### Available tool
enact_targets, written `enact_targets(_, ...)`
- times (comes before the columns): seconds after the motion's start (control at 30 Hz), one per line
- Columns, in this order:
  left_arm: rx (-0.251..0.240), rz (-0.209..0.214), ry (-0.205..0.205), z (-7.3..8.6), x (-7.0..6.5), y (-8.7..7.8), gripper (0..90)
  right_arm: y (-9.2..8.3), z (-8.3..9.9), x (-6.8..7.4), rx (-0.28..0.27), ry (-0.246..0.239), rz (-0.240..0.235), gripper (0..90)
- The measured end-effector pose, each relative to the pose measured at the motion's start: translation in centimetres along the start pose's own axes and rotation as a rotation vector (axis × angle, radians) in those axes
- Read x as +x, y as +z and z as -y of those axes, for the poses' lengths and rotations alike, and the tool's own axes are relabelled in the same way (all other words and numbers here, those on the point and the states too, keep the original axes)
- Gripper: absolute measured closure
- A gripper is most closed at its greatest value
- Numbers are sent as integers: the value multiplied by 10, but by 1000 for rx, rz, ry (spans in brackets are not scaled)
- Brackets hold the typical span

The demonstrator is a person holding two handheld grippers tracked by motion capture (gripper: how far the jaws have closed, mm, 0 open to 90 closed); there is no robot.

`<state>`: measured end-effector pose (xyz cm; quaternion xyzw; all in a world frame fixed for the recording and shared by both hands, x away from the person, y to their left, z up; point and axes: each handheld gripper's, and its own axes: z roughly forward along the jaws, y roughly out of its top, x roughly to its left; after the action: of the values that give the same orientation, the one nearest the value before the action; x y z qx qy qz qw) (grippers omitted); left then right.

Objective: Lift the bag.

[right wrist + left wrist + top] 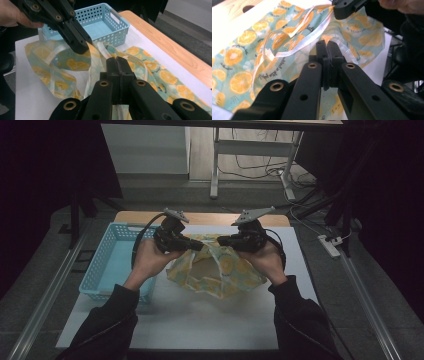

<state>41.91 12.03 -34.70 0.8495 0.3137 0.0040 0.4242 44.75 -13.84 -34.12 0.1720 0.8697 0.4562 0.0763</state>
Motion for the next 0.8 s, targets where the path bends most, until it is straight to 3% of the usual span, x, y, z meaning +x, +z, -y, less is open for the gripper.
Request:
enact_targets(0.27, -56, 24, -11, -15, 5, -19, 900, -11, -15, -2, -24, -6, 19, 898)
enact_targets(0.8, -122, 6, -5, -42, 7, -51, 900, -27, -41, -3, -59, -17, 31, 898)
